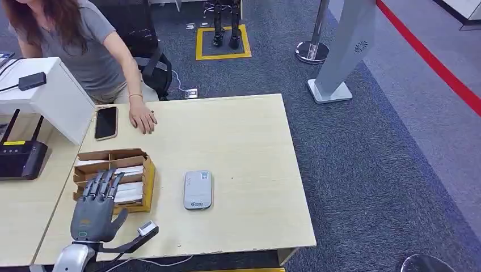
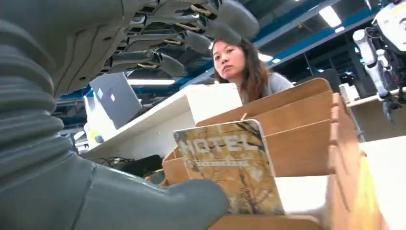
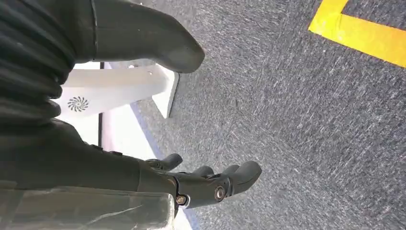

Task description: Pass the card to the sensor for recognition and then transmit it.

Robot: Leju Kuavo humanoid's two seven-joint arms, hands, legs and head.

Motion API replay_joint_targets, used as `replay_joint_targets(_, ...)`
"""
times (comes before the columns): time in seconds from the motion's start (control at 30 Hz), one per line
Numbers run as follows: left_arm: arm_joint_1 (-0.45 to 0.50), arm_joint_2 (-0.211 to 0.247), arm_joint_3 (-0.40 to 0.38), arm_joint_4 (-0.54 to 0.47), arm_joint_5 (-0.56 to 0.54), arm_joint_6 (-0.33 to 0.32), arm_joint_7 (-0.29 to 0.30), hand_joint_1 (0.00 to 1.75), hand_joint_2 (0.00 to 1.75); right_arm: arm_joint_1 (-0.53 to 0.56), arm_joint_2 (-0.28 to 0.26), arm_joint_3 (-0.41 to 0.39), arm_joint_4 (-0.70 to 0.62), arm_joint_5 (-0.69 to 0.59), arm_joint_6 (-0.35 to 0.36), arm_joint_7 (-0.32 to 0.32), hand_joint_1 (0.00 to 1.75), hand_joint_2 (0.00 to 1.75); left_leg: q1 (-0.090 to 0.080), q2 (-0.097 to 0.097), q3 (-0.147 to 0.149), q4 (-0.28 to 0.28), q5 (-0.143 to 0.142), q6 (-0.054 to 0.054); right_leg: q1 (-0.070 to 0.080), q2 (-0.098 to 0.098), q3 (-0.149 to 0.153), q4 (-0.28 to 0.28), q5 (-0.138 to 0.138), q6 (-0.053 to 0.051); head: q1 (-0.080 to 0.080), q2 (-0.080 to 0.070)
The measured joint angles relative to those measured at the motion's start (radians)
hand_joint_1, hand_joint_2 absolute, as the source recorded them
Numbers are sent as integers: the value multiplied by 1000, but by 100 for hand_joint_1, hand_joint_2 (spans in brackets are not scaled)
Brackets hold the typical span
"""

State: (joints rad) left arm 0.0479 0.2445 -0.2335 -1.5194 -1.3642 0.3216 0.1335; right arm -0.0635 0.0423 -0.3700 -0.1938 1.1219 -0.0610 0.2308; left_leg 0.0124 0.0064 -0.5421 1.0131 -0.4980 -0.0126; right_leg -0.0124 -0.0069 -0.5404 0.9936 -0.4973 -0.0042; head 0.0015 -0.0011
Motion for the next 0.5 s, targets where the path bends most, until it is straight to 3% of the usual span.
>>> replay_joint_targets(0.1, -2, -1, -6, 2, 5, -5, 0, 42, 175, 0, 0, 0, 0, 2, 0, 0, 0, 175, 0, 0, 0, 0, 0, 0, 0, 0, 0, 0, 0, 0, 0, 0)
replay_joint_targets(0.13, -3, -1, -6, 3, 6, -7, 0, 65, 175, 0, 0, 0, 0, 2, 0, 0, 0, 175, 0, 0, 0, 0, 0, 0, 0, 0, 0, 0, 0, 0, 0, 0)
replay_joint_targets(0.17, -4, -2, -7, 4, 9, -9, 0, 70, 175, 0, 0, 0, 0, 3, 0, 0, 0, 175, 0, 0, 0, 0, 0, 0, 0, 0, 0, 0, 0, 0, 0, 0)
replay_joint_targets(0.23, -5, -2, -10, 4, 11, -12, 0, 66, 175, -1, 0, -1, 0, 3, -1, 0, 0, 175, 0, 0, 0, 0, 0, 0, 0, 0, 0, 0, 0, 0, 0, 0)
replay_joint_targets(0.27, -5, -2, -13, 5, 15, -15, 0, 45, 175, -1, 0, -1, 0, 5, -2, 0, 0, 175, 0, 0, 0, 0, 0, 0, 0, 0, 0, 0, 0, 0, 0, 0)
replay_joint_targets(0.37, -8, -2, -17, 5, 18, -28, 5, 56, 175, -1, 0, -6, 0, 13, -6, -2, 0, 175, 0, 0, 0, 0, 0, 0, 0, 0, 0, 0, 0, 0, 0, 0)
replay_joint_targets(0.43, -11, -2, -19, 5, 21, -40, 17, 80, 175, -2, 0, -8, 0, 17, -11, -3, 0, 175, 0, 0, 0, 0, 0, 0, 0, 0, 0, 0, 0, 0, 0, 0)
replay_joint_targets(0.5, -11, -2, -21, 5, 27, -51, 23, 79, 175, -1, 0, -10, 0, 18, -19, -6, 0, 175, 0, 0, 0, 0, 0, 0, 0, 0, 0, 0, 0, 0, 0, 0)
